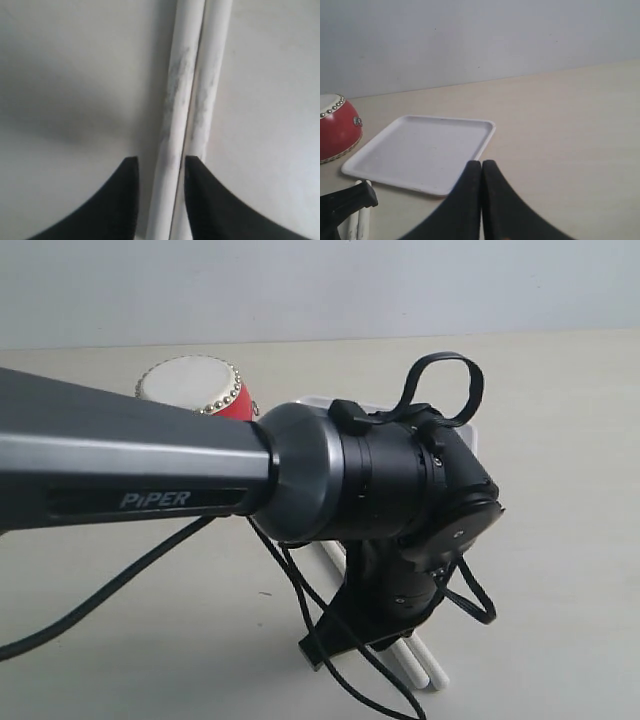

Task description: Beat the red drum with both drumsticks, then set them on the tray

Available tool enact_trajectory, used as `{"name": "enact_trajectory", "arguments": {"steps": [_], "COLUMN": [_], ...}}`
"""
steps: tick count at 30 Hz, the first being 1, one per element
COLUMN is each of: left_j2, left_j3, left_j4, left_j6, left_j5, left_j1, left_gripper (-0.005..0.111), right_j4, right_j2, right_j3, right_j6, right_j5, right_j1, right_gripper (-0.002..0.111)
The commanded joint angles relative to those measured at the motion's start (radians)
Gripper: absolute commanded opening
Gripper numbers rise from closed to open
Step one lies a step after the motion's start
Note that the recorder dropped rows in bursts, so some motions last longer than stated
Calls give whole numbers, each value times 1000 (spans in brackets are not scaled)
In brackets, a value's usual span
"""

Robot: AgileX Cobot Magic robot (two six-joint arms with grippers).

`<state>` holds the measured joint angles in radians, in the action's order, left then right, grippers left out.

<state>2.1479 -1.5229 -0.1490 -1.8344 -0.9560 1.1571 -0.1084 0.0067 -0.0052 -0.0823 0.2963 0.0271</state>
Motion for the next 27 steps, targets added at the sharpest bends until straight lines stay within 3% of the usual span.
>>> {"name": "enact_trajectory", "arguments": {"steps": [1,14,27], "left_j2": [11,11,46], "left_j3": [-4,-4,-4], "left_j4": [-18,-28,-30], "left_j6": [1,38,63], "left_j5": [-11,-7,37], "left_j1": [-30,-98,-114], "left_gripper": [30,30,30], "right_j4": [2,2,2], "right_j2": [-7,-7,-7], "right_j3": [5,5,5], "right_j6": [3,3,3], "right_j5": [-6,-6,-6], "right_j1": [-3,-3,-3], "right_gripper": [0,0,0]}}
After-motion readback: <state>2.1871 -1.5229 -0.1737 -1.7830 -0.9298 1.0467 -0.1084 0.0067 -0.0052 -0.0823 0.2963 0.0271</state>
